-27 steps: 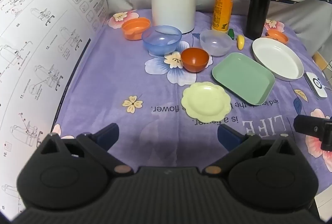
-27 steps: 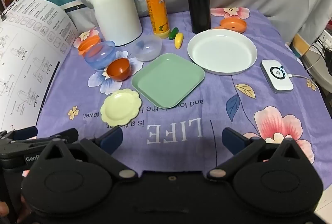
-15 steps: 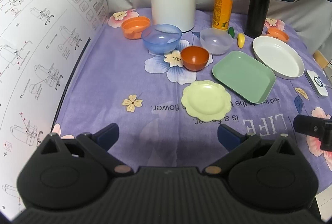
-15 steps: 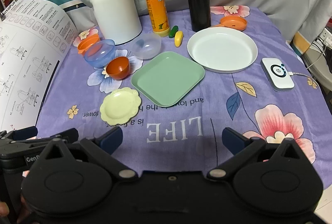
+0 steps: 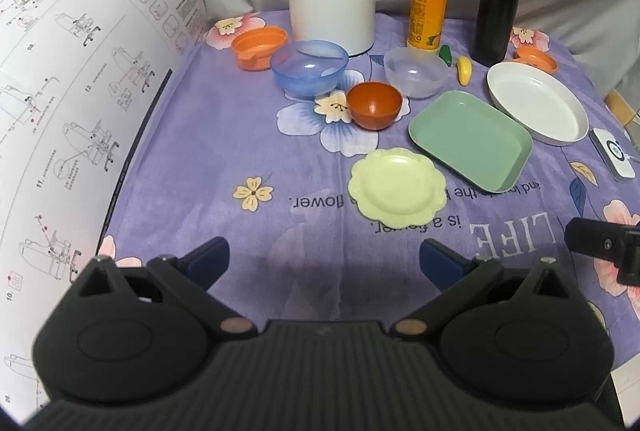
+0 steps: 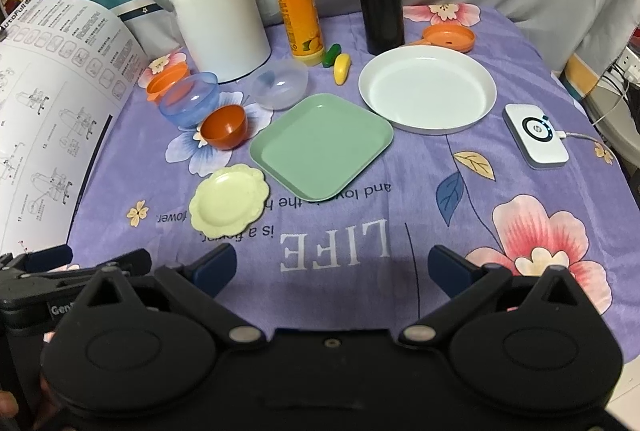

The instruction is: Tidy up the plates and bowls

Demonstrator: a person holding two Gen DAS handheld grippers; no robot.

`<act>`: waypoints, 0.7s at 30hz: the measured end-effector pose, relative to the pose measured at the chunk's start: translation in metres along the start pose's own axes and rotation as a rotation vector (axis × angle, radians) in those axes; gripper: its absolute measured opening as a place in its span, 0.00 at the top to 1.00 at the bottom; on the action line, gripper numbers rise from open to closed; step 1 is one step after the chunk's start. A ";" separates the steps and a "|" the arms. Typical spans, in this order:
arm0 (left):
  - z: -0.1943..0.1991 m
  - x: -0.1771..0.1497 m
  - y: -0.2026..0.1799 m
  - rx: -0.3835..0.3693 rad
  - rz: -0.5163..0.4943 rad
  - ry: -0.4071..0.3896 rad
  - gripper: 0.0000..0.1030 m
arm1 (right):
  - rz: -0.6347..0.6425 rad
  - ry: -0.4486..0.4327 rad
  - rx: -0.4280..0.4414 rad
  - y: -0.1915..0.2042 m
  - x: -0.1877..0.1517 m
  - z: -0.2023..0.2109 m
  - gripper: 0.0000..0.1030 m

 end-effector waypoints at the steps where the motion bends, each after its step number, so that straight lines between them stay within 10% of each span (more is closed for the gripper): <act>1: 0.000 0.000 0.000 -0.003 0.002 0.005 0.00 | -0.002 0.002 0.001 -0.001 0.000 -0.001 0.00; 21: -0.011 0.007 -0.013 -0.021 -0.027 -0.073 0.00 | -0.018 0.033 0.007 -0.009 -0.001 -0.017 0.00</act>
Point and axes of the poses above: each gripper's, at about its wrist camera, not at the fingertips, and z roughly against the way its jaws point, y to its left, x to its top, the point moved 5 cm from there along -z, roughly the way its jaws point, and after that the axes turned 6 degrees about z, right-handed, at the moved point
